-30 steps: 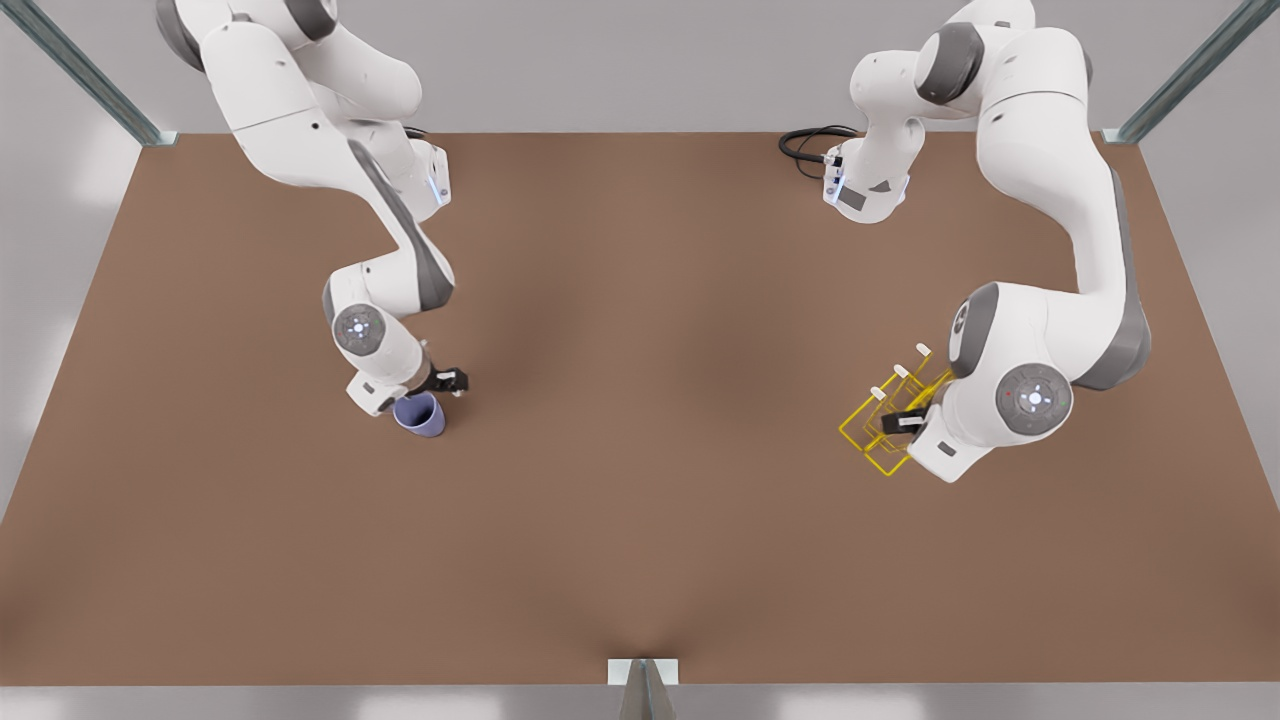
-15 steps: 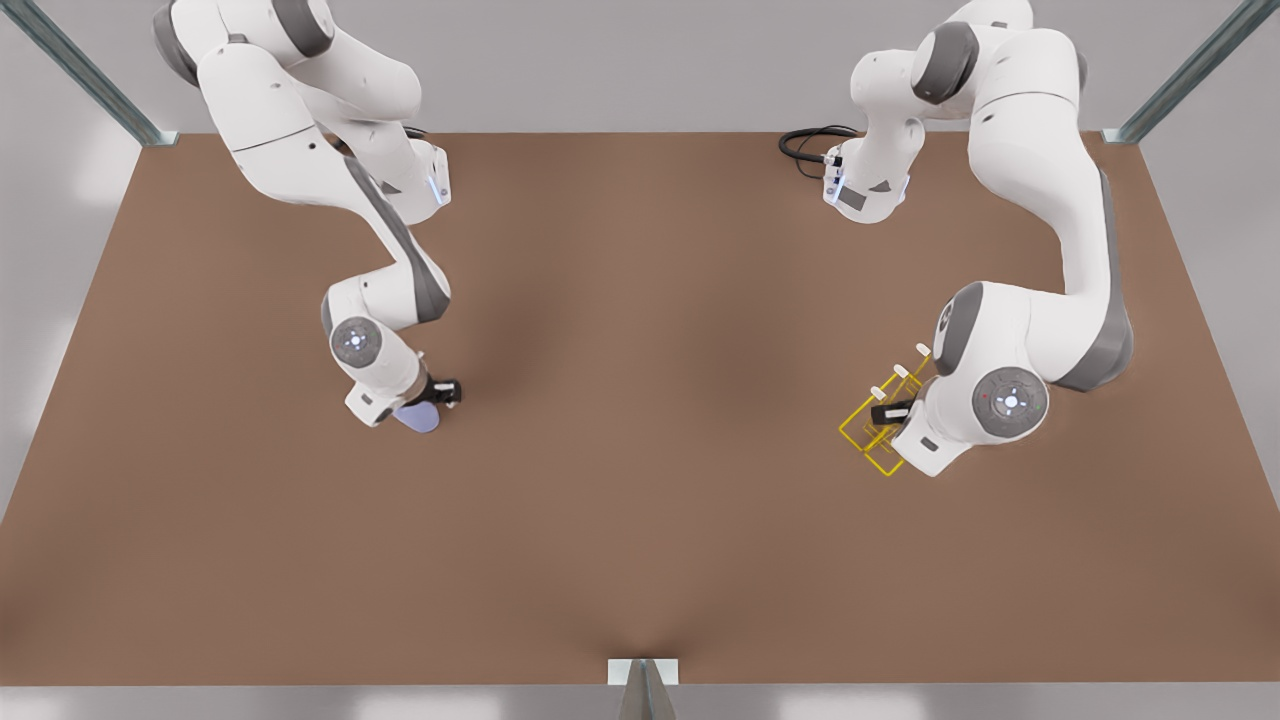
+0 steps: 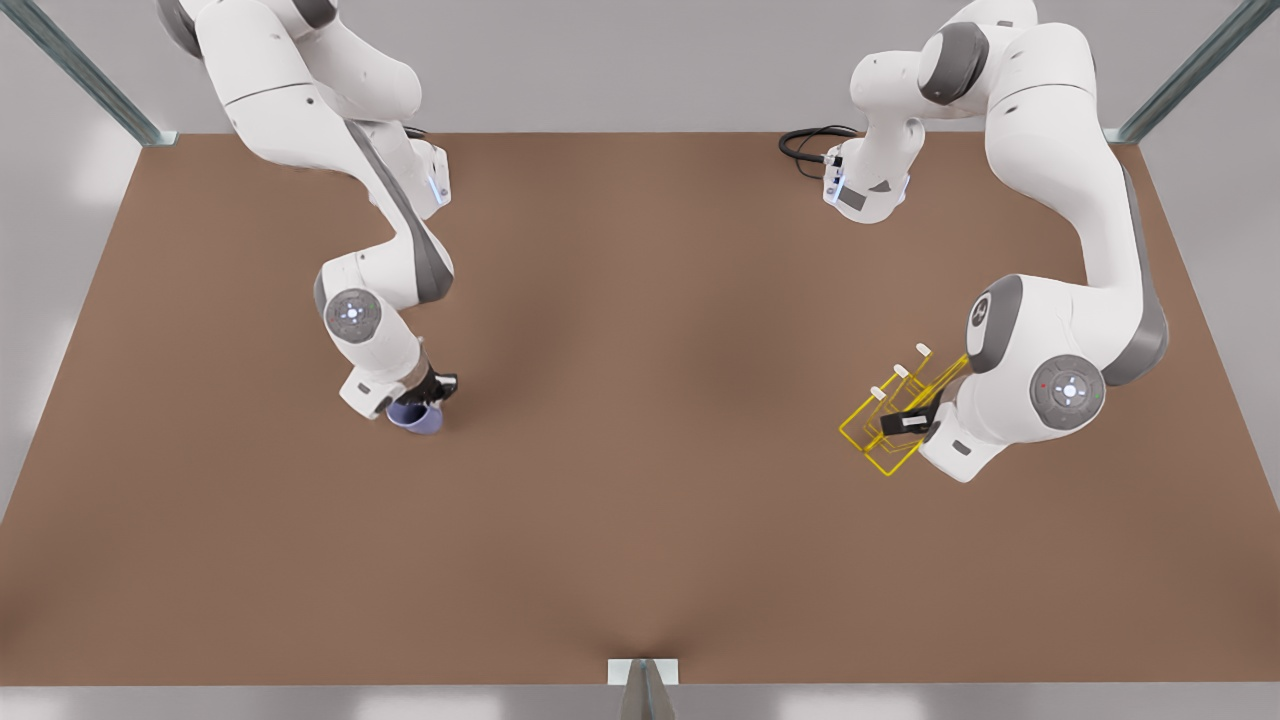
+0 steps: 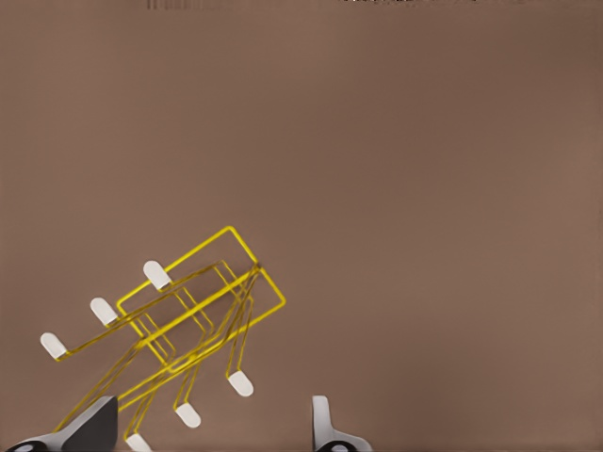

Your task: Place the cup on the cup holder

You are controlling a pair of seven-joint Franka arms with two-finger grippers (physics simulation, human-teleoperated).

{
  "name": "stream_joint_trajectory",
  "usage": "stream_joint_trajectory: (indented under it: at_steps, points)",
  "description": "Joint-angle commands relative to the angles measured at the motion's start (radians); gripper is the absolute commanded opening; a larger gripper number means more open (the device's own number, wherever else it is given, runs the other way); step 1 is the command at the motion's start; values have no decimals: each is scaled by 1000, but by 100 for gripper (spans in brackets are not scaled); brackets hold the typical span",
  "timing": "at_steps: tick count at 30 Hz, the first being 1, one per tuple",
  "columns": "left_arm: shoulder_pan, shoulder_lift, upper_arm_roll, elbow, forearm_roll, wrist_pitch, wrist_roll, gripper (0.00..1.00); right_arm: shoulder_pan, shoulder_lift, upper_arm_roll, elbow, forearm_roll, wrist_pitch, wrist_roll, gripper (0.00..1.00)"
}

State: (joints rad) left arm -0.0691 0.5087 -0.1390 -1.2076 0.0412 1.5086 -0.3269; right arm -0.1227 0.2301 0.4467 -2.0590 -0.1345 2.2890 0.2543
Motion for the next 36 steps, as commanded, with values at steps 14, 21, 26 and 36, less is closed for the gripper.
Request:
stream_joint_trajectory:
  at_steps: [14,21,26,36]
  points:
    - [-11,-45,-22,5,-1,-34,-349,100,549,801,21,1056,813,55,326,21]
    - [-90,-61,-125,43,-4,67,-2092,100,594,1032,84,1310,813,60,316,21]
    - [-156,37,-113,51,54,134,-2466,100,558,1108,102,1312,813,58,295,21]
    - [-247,159,-102,51,98,235,-2603,100,563,1141,87,1310,776,73,266,100]
